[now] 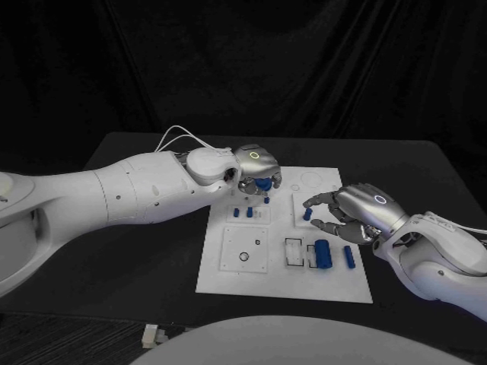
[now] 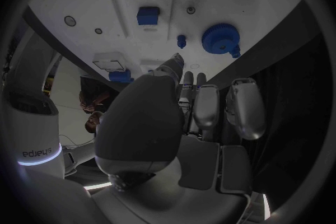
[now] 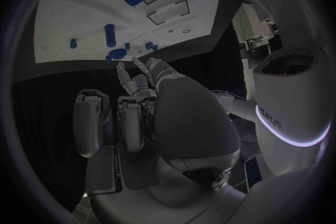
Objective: Assemble the parts on the task board
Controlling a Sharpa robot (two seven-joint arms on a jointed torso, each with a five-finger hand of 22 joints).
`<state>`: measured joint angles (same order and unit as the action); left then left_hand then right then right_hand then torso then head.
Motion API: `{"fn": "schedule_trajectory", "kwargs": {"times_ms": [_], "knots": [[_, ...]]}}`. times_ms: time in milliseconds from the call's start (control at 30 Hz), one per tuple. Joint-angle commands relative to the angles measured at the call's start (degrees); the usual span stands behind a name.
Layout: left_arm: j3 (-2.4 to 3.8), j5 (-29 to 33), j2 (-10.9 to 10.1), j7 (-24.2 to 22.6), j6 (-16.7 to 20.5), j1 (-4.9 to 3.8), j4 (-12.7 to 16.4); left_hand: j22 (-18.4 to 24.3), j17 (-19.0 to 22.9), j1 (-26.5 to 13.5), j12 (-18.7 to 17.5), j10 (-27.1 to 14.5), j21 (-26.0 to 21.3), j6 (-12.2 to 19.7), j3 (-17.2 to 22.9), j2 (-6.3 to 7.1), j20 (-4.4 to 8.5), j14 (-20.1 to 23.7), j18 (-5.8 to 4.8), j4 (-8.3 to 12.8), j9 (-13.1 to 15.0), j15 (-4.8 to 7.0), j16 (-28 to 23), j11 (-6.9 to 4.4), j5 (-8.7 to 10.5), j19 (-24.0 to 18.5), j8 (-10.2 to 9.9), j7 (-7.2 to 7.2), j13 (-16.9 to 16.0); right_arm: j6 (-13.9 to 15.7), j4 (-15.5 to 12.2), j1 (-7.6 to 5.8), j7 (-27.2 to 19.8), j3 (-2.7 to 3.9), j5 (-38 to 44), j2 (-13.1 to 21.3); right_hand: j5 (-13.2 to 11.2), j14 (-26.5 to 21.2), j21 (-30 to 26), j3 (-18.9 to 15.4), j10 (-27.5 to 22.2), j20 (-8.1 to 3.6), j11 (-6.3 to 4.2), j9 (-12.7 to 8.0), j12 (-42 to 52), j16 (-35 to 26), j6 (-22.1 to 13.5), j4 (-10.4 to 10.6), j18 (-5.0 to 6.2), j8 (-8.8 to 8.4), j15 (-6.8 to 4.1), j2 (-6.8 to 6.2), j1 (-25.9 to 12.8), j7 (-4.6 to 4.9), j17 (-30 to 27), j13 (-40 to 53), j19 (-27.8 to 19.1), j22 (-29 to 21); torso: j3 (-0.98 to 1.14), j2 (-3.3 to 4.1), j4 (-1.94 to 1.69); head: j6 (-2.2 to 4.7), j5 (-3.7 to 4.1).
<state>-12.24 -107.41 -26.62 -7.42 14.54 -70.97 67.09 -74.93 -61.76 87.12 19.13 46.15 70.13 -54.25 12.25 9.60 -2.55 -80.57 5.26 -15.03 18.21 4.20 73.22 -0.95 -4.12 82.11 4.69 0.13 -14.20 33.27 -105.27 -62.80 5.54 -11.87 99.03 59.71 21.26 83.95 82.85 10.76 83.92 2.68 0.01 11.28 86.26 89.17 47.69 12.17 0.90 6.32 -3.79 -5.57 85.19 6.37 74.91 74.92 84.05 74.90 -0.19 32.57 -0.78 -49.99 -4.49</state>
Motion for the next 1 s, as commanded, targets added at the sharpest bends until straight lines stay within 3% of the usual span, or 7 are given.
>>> {"fn": "schedule_trajectory", "kwargs": {"times_ms": [33,533,1000], "knots": [[0.07,-4.28,0.49,-0.70,-2.09,0.48,-0.29,-9.57,0.14,-0.69,0.32,0.27,0.17,-0.82,-0.39,-0.18,0.03,-0.31,-1.08,0.09,-0.22,0.37,0.42,-0.32,0.57,0.35,0.42,0.11,0.15,0.83,0.06,0.14,-0.17,0.03,-0.25,-0.16,0.32,5.52,0.13,0.31,2.46,0.30,0.30,-0.05,-0.26,-0.23,0.49,-0.12,0.95,0.15,0.41,-0.35,0.35,-0.06,12.71,8.89,2.29,12.64,0.02,-0.02,0.01,-0.01,-0.31],[0.07,-5.41,1.32,-0.04,-4.13,1.51,-1.07,-9.52,1.01,-1.69,1.28,1.71,-0.06,0.02,-0.31,-0.69,0.13,0.01,-1.06,0.17,-1.43,0.13,0.25,0.28,0.43,0.33,-0.48,-0.66,0.14,0.20,0.48,0.16,0.15,0.03,-0.56,-0.49,0.33,5.52,0.07,0.33,2.46,0.30,0.32,-0.05,-0.28,-0.23,0.62,-0.11,0.96,0.20,0.42,-0.35,0.36,-0.02,12.71,8.86,2.27,12.62,-0.01,-0.09,-0.07,-0.01,-0.19],[0.07,-5.45,2.07,-0.08,-4.38,1.91,-2.57,-9.83,0.82,-0.82,1.11,3.86,0.92,-0.75,2.81,-2.00,0.11,-0.29,-1.28,1.82,-2.68,-0.10,0.92,0.59,-5.79,0.79,-0.45,-0.43,0.99,-0.17,0.63,0.19,0.37,0.03,-0.72,-0.61,0.49,5.45,-0.24,0.48,2.37,0.35,0.47,-0.11,-0.43,-0.37,0.96,0.19,1.04,0.29,0.52,-0.13,0.11,0.14,12.41,8.64,2.13,12.51,0.00,-0.09,-0.03,-0.01,-0.18]]}}
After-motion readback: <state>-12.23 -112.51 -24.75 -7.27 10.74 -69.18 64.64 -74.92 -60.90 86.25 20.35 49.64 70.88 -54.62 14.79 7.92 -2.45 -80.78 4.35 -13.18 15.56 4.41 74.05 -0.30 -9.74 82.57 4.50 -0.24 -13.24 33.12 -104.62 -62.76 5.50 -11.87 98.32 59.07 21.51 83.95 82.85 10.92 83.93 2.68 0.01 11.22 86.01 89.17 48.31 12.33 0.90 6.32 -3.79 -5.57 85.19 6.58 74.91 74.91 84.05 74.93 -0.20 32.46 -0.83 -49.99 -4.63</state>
